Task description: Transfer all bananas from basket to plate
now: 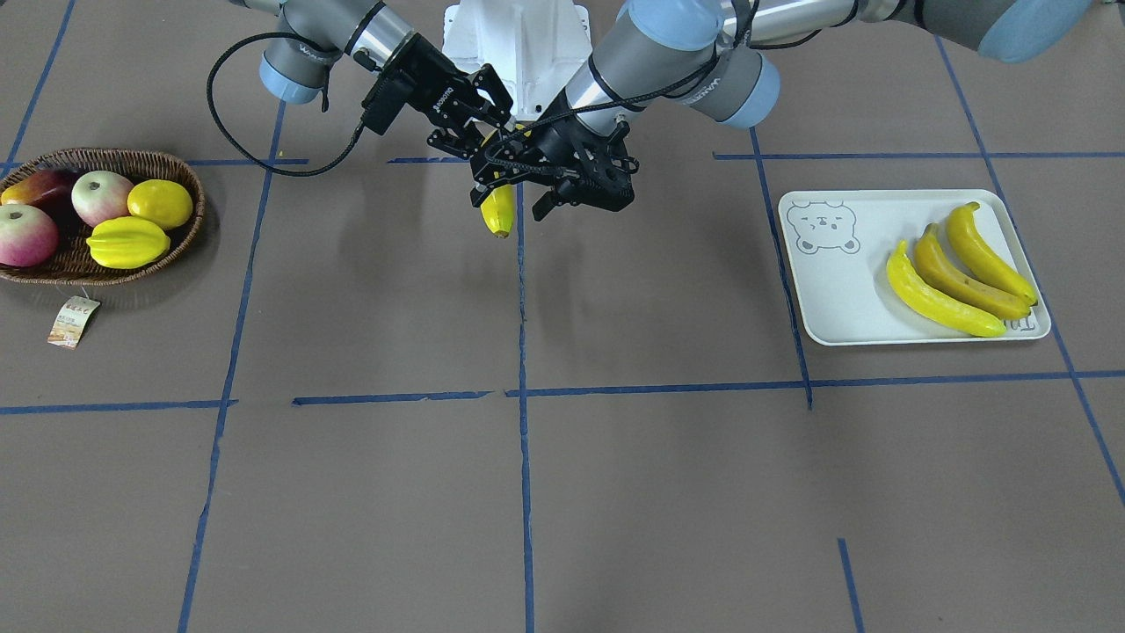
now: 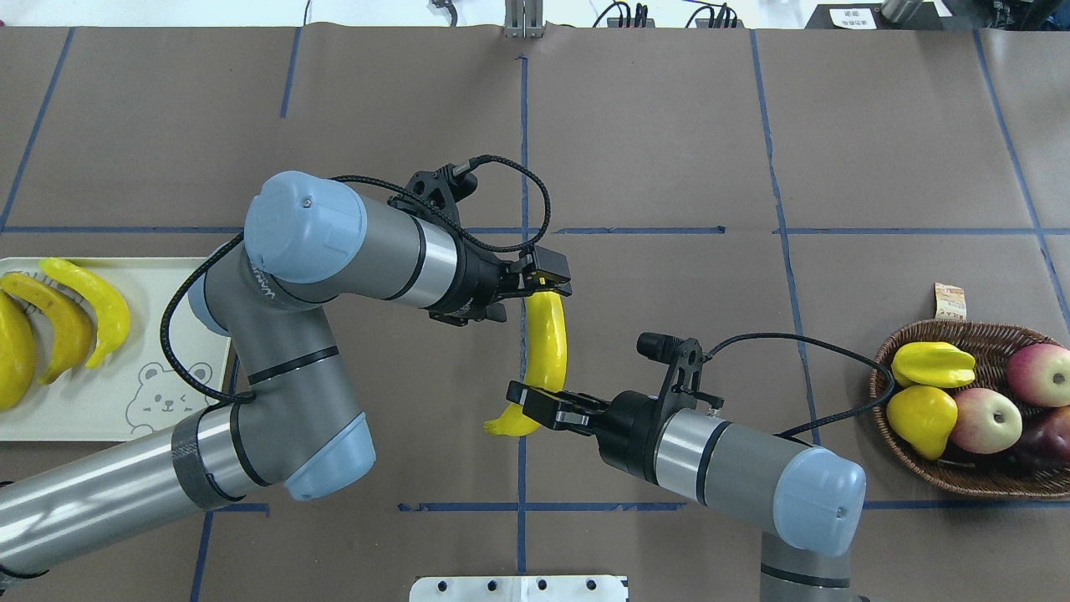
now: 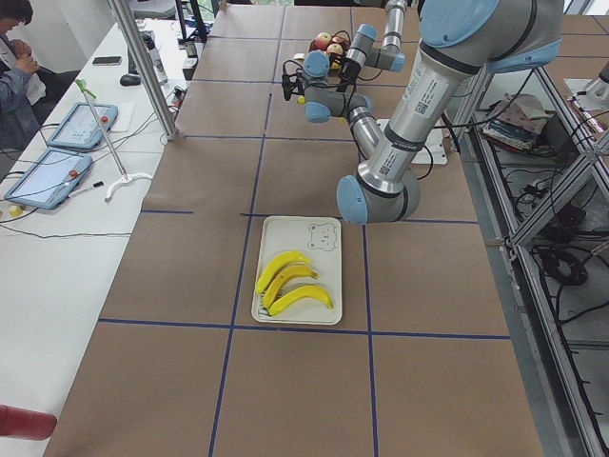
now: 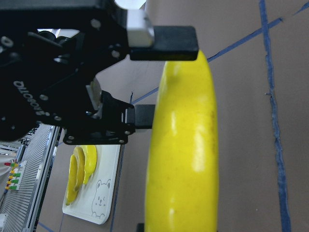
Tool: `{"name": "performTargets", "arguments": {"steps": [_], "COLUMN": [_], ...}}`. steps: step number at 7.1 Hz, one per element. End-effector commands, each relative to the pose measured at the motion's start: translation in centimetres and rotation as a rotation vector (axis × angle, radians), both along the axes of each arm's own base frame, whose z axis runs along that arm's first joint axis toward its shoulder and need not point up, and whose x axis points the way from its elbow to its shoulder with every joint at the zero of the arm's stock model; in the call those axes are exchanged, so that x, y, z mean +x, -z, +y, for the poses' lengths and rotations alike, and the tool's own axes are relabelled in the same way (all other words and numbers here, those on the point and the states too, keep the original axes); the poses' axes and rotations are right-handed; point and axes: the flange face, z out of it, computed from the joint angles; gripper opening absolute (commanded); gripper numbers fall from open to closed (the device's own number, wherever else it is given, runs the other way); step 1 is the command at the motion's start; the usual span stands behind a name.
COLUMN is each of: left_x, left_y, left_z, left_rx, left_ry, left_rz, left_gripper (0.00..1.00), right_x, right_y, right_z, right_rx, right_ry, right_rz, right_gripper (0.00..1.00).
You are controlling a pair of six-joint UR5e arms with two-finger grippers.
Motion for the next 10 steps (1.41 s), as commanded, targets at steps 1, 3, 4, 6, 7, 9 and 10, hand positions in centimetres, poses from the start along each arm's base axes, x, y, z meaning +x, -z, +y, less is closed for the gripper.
{"name": "performTargets", "arguments": {"steps": [1, 3, 4, 6, 7, 9, 10], "left_x": [0.42, 0.67, 0.67, 0.93, 0.98, 0.94, 0.82], "left_y": [0.76, 0.66, 0.56, 0.47, 0.48, 0.34, 0.24], "left_z": [0.37, 0.69, 0.68, 0.88, 0.96, 1.00, 0.97], "left_rx": [-0.031, -0.032, -0.032, -0.035, -0.035, -0.041, -0.052], "left_ry": [-0.001, -0.007, -0.005, -0.010, -0.011, -0.012, -0.010], "left_rz": [0.014, 0.013, 0.011, 0.007, 0.009, 0.008, 0.011], "left_gripper": [0.69, 0.60, 0.59, 0.52, 0.43, 0.08, 0.00], "right_x": [-0.06, -0.01, 0.01, 0.08, 0.08, 0.23, 0.30], "right_y": [0.04, -0.05, -0.03, 0.03, 0.03, 0.23, 0.95], "right_z": [0.04, -0.04, -0.03, -0.08, -0.08, -0.04, -0.11], "right_rx": [0.000, 0.000, 0.000, -0.001, -0.001, 0.006, 0.004], "right_ry": [0.001, -0.001, -0.001, -0.007, -0.007, -0.006, -0.007], "right_rz": [-0.001, 0.001, -0.001, -0.002, -0.002, -0.006, -0.023], "right_gripper": [0.04, 0.04, 0.04, 0.04, 0.04, 0.06, 0.53]}}
